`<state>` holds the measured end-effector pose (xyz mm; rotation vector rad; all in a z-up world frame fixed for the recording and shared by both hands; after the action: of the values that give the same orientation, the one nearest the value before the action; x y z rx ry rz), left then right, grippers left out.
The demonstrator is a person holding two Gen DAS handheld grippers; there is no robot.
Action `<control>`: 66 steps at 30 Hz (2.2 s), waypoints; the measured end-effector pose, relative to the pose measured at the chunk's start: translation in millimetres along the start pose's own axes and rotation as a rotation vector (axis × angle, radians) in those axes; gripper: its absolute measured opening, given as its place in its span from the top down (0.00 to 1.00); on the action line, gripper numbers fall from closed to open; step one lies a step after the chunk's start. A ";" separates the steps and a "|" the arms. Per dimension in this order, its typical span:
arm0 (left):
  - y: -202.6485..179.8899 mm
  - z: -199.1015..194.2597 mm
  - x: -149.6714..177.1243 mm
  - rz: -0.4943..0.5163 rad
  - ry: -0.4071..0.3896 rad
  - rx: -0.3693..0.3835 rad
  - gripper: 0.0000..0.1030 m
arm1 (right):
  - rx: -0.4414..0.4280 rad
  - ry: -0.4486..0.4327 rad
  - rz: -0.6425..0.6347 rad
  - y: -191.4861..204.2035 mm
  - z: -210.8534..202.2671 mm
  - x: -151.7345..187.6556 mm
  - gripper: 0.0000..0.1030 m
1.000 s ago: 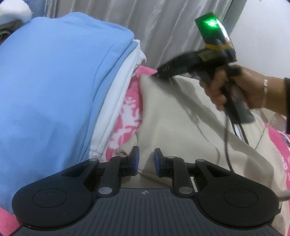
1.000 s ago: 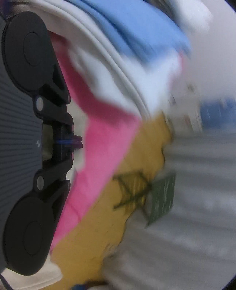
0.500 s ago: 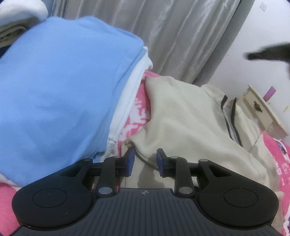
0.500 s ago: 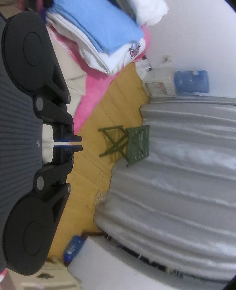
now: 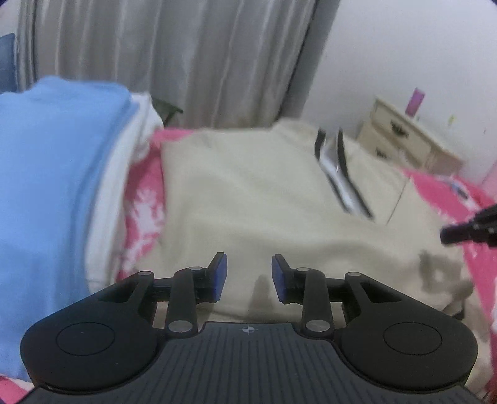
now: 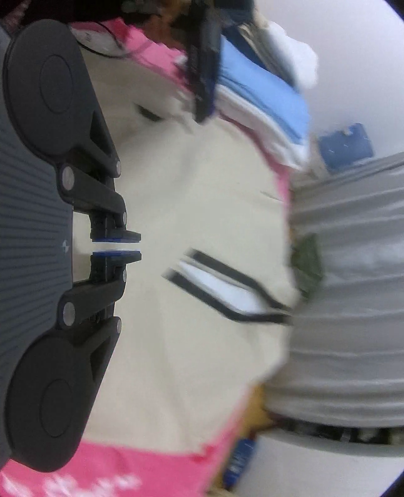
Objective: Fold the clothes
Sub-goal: 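Move both tools back over the bed, then position both open tools over the spread beige zip-neck hoodie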
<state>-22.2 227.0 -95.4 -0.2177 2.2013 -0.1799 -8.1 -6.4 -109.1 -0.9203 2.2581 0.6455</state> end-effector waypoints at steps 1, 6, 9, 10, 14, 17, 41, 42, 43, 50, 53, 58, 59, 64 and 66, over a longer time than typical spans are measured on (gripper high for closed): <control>2.3 5.8 7.1 -0.003 0.027 -0.016 0.70 | 0.003 0.022 0.026 -5.2 3.5 10.4 0.95; 12.6 5.9 11.1 -0.044 0.044 -0.014 0.70 | 0.124 0.087 0.198 -51.3 -8.1 55.1 0.94; 14.8 1.3 5.3 -0.040 0.043 -0.023 0.69 | 0.169 0.028 0.394 -77.0 -33.7 66.6 0.91; 14.4 -2.2 2.4 -0.032 0.032 -0.029 0.69 | 0.168 0.000 0.448 -81.8 -39.7 67.9 0.89; 1.0 -11.3 -8.9 -0.020 0.002 -0.011 0.68 | 0.110 -0.098 0.584 -87.9 -49.0 61.8 0.71; -19.1 -12.1 -11.4 -0.014 0.005 0.041 0.67 | 0.097 -0.117 0.596 -92.5 -39.6 54.9 0.70; -88.2 -4.1 31.3 0.160 0.148 0.224 0.61 | -0.160 -0.049 0.806 -75.6 -4.7 104.0 0.63; -86.6 -3.0 32.0 0.150 0.153 0.220 0.61 | -0.163 -0.052 0.805 -72.0 -4.9 105.0 0.64; -85.2 -2.0 32.4 0.140 0.157 0.217 0.61 | -0.160 -0.058 0.800 -69.3 -5.7 105.3 0.69; -73.4 1.5 30.3 0.089 0.168 0.176 0.61 | -0.205 -0.164 0.747 -54.5 -24.7 91.0 0.91; -61.5 2.4 24.5 0.039 0.159 0.144 0.61 | -0.230 -0.196 0.734 -53.4 -40.9 86.8 0.91; -42.5 -6.5 7.4 -0.037 0.091 0.130 0.61 | -0.244 -0.199 0.721 -51.1 -63.6 88.6 0.91; -38.6 -7.6 5.1 -0.050 0.081 0.129 0.61 | -0.233 -0.182 0.727 -52.6 -64.1 92.4 0.91; -24.2 -5.6 5.7 -0.101 0.086 0.100 0.61 | -0.241 -0.132 0.786 -56.2 -64.8 107.4 0.91; -22.4 -7.5 5.6 -0.106 0.079 0.094 0.61 | -0.279 -0.138 0.734 -48.4 -71.8 99.3 0.91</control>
<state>-29.4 204.3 -90.7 -0.2790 2.2546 -0.3557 -54.2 -126.5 -137.5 -0.1138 2.3891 1.3188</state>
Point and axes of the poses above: each gripper's, at about its wrist camera, not at the fingertips, and z roughly the way its jaws point, y to its left, x to its underside, the point moved 6 cm from there along z, roughly the way its jaws point, and after that the axes turned 9 degrees about -y, right-handed, at the moved point
